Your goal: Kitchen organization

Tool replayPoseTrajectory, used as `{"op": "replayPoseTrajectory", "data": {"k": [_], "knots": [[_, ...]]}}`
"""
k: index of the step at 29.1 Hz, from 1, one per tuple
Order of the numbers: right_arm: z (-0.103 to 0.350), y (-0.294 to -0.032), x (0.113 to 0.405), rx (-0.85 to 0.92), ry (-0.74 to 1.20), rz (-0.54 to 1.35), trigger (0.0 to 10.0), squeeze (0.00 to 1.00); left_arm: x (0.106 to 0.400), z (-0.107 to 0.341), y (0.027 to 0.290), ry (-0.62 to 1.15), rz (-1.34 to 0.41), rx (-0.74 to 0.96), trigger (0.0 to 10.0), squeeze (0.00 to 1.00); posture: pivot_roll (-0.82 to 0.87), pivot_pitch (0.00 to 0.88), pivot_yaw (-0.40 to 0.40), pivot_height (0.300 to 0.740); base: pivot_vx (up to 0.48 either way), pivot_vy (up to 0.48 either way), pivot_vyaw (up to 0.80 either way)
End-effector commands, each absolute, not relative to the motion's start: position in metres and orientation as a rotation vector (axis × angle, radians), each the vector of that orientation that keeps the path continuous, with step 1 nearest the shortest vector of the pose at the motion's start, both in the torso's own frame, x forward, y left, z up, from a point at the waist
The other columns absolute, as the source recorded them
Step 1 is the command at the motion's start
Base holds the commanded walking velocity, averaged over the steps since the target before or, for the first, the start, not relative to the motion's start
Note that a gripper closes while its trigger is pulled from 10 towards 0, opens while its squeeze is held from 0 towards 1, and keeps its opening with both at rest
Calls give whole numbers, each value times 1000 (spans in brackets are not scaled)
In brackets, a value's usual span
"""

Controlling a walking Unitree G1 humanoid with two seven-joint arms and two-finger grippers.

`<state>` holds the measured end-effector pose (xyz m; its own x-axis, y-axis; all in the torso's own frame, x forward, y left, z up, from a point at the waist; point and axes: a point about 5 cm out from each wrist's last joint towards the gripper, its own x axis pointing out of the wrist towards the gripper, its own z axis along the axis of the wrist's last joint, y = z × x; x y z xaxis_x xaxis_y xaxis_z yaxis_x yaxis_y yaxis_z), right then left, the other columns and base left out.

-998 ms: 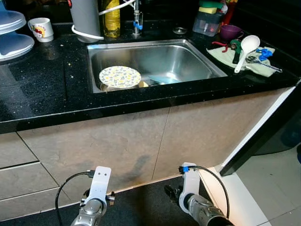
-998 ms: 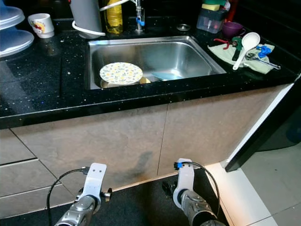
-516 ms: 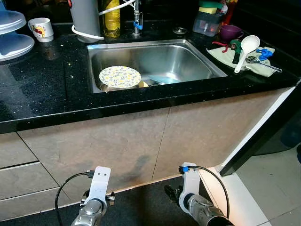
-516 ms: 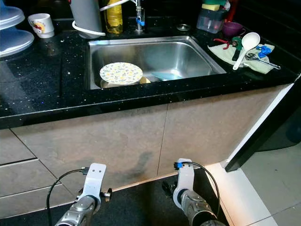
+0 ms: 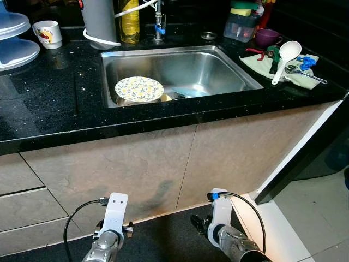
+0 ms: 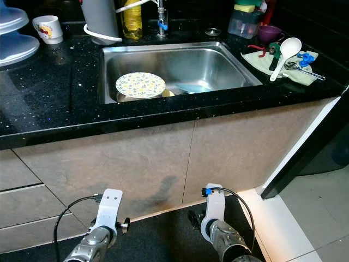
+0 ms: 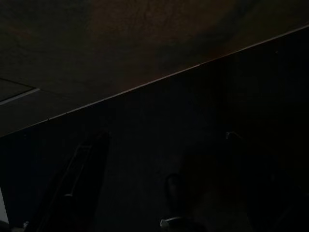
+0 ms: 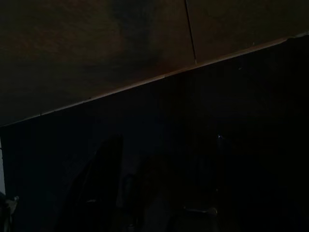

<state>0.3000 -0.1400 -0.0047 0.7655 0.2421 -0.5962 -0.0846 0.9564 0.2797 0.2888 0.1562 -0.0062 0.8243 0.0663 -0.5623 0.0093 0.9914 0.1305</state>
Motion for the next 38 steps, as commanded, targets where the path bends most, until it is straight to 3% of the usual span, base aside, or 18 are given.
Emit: {"op": "replayPoseTrajectory", "data": {"k": [1,38], "knots": [[-9,-141,297,255,707,168,10000,0,284,-12,156,632,34,125,10000,0,-64,191,-65,740,0,0,0],[-8,-142,297,258,709,165,10000,0,284,-12,155,634,32,117,10000,0,-66,188,-66,740,0,0,0]]}}
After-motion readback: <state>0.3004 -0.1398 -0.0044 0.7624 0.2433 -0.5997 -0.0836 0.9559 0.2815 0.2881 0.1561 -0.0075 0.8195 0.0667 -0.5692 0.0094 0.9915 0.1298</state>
